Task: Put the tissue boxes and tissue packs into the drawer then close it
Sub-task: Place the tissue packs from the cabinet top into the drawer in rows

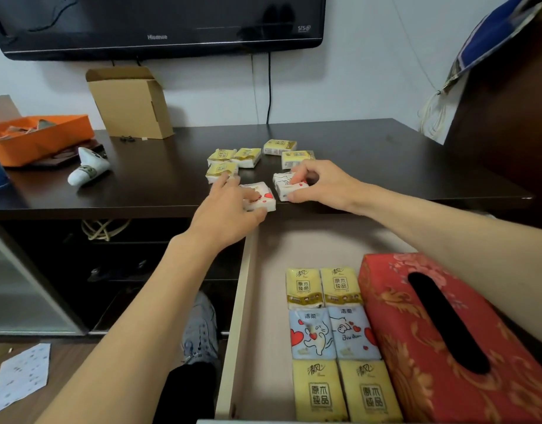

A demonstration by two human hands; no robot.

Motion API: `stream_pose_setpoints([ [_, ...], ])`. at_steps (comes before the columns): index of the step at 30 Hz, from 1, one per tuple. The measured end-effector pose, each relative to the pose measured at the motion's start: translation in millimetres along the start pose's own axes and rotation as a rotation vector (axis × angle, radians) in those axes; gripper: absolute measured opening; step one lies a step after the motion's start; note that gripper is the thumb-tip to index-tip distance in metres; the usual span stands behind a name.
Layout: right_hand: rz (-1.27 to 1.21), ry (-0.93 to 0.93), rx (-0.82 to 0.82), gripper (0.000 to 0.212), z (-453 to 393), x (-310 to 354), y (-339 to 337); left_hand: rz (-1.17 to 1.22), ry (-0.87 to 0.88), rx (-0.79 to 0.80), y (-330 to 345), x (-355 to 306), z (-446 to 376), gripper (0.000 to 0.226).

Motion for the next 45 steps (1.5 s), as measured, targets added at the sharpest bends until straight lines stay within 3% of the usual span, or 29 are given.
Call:
stream_pose_setpoints([
  [4, 0.002, -0.012, -0.044, 0.037, 11, 5, -8, 0.001, 0.076, -0.064, -6, -11, 9, 0.042],
  [8, -0.018, -0.061, -0.084, 0.054, 54, 13, -19, 0.161, 0.172, -0.078, -12, -30, 27, 0.047],
  [12, 0.045, -0.031, 0.008, 0.065, 107, -1, -17, 0.141, 0.239, 0.128, 14, -49, 54, 0.060],
  [17, 0.423, 0.122, 0.200, 0.096, 139, -20, -3, -0.046, 0.298, 0.312, 66, -59, 77, 0.059],
  [21, 0.618, 0.192, 0.337, 0.082, 135, -23, 10, -0.017, 0.256, 0.329, 74, -49, 71, 0.056],
  [25, 0.642, 0.230, 0.393, 0.071, 133, -27, 16, -0.013, 0.254, 0.381, 82, -45, 70, 0.055],
  [31, 0.657, 0.248, 0.436, 0.087, 132, -26, 17, -0.172, 0.310, 0.381, 91, -47, 73, 0.075],
  [37, 0.621, 0.249, 0.436, 0.100, 134, -22, 16, -0.174, 0.313, 0.361, 92, -47, 72, 0.088],
  [41, 0.525, 0.201, 0.315, 0.086, 137, -20, 11, -0.163, 0.308, 0.355, 92, -48, 72, 0.088],
  [45, 0.229, -0.022, -0.069, 0.022, 134, -2, -10, 0.023, 0.274, 0.179, 62, -49, 62, 0.059],
])
Point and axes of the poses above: each hand's wrist, its own z-axis away from the middle knuckle, its own y-axis out of the palm, x = y × z, the point moved 9 cm from there along -z, towards the middle knuckle, and after that the axes turned 5 degrees about -y, right-handed, at the moved point
